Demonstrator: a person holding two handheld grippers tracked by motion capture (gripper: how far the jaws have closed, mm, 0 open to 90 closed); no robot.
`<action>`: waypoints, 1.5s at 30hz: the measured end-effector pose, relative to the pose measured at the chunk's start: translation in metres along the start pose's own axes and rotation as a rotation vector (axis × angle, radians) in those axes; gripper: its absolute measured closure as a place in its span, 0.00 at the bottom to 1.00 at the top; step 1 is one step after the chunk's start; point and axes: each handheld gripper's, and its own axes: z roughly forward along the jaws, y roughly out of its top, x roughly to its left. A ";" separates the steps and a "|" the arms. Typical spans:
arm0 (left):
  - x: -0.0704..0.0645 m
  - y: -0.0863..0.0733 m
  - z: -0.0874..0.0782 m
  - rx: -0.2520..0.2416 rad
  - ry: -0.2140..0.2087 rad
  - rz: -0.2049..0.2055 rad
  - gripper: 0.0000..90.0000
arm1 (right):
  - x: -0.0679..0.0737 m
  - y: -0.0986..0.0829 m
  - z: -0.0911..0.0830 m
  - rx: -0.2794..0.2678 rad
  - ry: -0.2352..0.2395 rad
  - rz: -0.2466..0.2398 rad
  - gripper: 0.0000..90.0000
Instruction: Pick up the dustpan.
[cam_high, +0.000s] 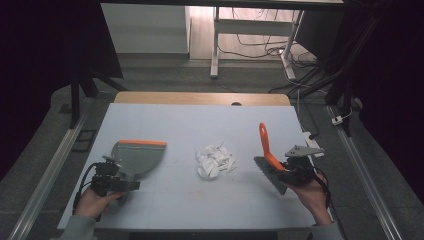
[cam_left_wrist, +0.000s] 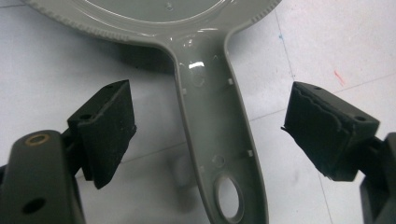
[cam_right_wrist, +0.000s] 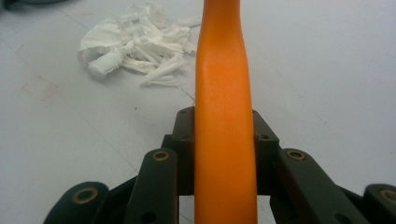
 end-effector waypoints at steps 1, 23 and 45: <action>0.000 0.000 0.001 -0.005 0.002 -0.006 0.21 | 0.000 0.000 0.000 0.000 0.000 0.001 0.78; 0.006 0.003 0.016 -0.057 -0.052 -0.132 0.58 | 0.000 0.001 0.000 0.002 -0.007 -0.002 0.78; 0.009 0.002 0.019 -0.109 -0.073 -0.157 0.68 | 0.000 0.000 0.001 0.004 -0.010 0.001 0.78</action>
